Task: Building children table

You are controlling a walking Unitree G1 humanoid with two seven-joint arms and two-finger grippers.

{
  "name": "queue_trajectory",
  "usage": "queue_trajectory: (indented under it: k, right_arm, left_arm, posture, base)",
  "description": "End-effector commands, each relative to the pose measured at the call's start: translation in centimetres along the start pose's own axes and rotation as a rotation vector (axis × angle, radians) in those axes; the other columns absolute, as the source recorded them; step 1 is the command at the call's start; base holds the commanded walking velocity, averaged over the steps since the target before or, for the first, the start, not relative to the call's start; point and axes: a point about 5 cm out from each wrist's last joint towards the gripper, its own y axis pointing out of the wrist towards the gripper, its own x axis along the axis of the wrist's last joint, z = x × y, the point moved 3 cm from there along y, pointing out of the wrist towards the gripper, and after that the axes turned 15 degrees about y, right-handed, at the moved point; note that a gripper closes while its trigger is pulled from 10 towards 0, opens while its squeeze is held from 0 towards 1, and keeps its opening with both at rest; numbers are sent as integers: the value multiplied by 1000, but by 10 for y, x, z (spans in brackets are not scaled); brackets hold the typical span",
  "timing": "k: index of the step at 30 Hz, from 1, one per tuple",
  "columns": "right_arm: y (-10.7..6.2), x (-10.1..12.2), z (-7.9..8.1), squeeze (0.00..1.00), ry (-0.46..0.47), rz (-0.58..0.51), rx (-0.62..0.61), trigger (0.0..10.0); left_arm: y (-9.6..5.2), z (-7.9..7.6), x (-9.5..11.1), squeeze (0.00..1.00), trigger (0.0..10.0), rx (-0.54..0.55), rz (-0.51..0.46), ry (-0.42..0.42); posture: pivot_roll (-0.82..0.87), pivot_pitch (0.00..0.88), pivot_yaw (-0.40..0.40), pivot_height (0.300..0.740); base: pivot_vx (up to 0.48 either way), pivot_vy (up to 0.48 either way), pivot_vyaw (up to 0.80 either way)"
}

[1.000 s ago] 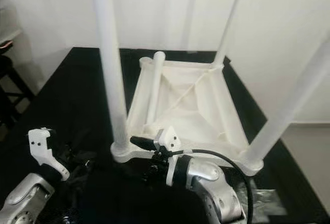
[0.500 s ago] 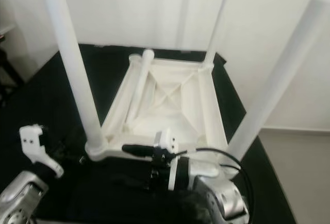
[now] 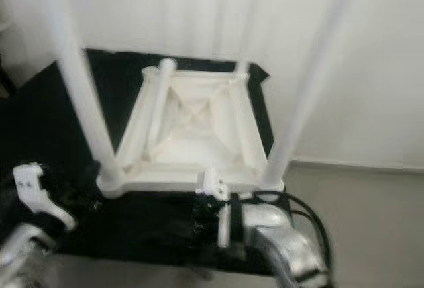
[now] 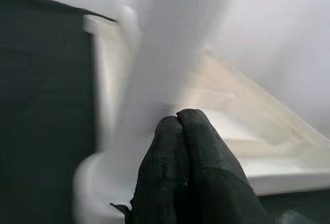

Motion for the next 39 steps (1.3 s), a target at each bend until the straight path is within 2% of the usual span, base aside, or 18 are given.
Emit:
queue_trajectory:
  k: [1, 2, 6, 11, 14, 16, 18, 21, 22, 23, 27, 35, 38, 39]
  right_arm:
    - [3, 4, 1, 0, -22, -16, 7, 10000]
    - [3, 4, 1, 0, -22, -16, 7, 10000]
    - [4, 3, 1, 0, -23, -16, 2, 10000]
    - [4, 3, 0, 0, -21, -17, 2, 10000]
    - [4, 3, 0, 0, -20, -17, 3, 10000]
    - [4, 3, -3, 0, -30, -21, -11, 10000]
    - [4, 3, -3, 0, -30, -21, -11, 10000]
    - [2, 4, -11, 0, -45, -31, -63, 10000]
    - [2, 4, -11, 0, -45, -31, -63, 10000]
    - [2, 4, -14, 0, -45, -36, -80, 10000]
    - [2, 5, -15, 0, -43, -42, -87, 10000]
    - [3, 10, -20, 0, -56, -68, -124, 10000]
    - [3, 26, -42, 0, -76, -167, -286, 10000]
    - [3, 26, -42, 0, -76, -167, -286, 10000]
  left_arm:
    - [-3, 24, -7, 0, 10000, 111, 61, 39]
    - [-3, 24, -7, 0, 10000, 111, 61, 39]
    - [-14, 57, -6, 0, 10000, 255, 88, 60]
    - [-24, 69, -10, 0, 10000, 320, 93, 59]
    - [-27, 69, -14, 0, 10000, 325, 108, 65]
    - [-29, 62, -21, 0, 10000, 295, 133, 62]
    - [-29, 62, -21, 0, 10000, 295, 133, 62]
    - [-29, 39, -22, 0, 10000, 171, 154, 79]
    - [-29, 39, -22, 0, 10000, 171, 154, 79]
    - [-30, 32, -22, 0, 10000, 128, 161, 105]
    - [-30, 30, -22, 0, 10000, 121, 172, 130]
    - [-23, 21, -21, 0, 10000, 105, 155, 122]
    - [-13, 9, -17, 0, 10000, 71, 130, 111]
    - [-13, 9, -17, 0, 10000, 71, 130, 111]
  posture:
    - [-25, 37, -22, 740]
    - [-25, 37, -22, 740]
    - [-25, 31, -10, 740]
    - [-25, 31, -10, 740]
    - [-24, 22, -9, 740]
    - [-23, 22, -9, 740]
    - [-23, 22, -9, 740]
    - [-21, 28, -8, 740]
    - [-21, 28, -8, 740]
    - [-21, 28, -8, 740]
    - [-18, 33, -10, 740]
    - [-22, 32, -13, 740]
    - [-24, 32, -11, 740]
    - [-24, 32, -11, 740]
  base:
    - [0, 0, 0]
    - [0, 0, 0]
    - [0, 480, 0]
    - [0, 288, 0]
    - [0, 0, 0]
    - [0, 0, 0]
    - [0, 0, 0]
    - [0, 0, 0]
    - [0, 0, 0]
    - [0, 0, 0]
    - [0, 0, 0]
    - [0, 0, 0]
    - [0, 0, 0]
    - [0, 0, 0]
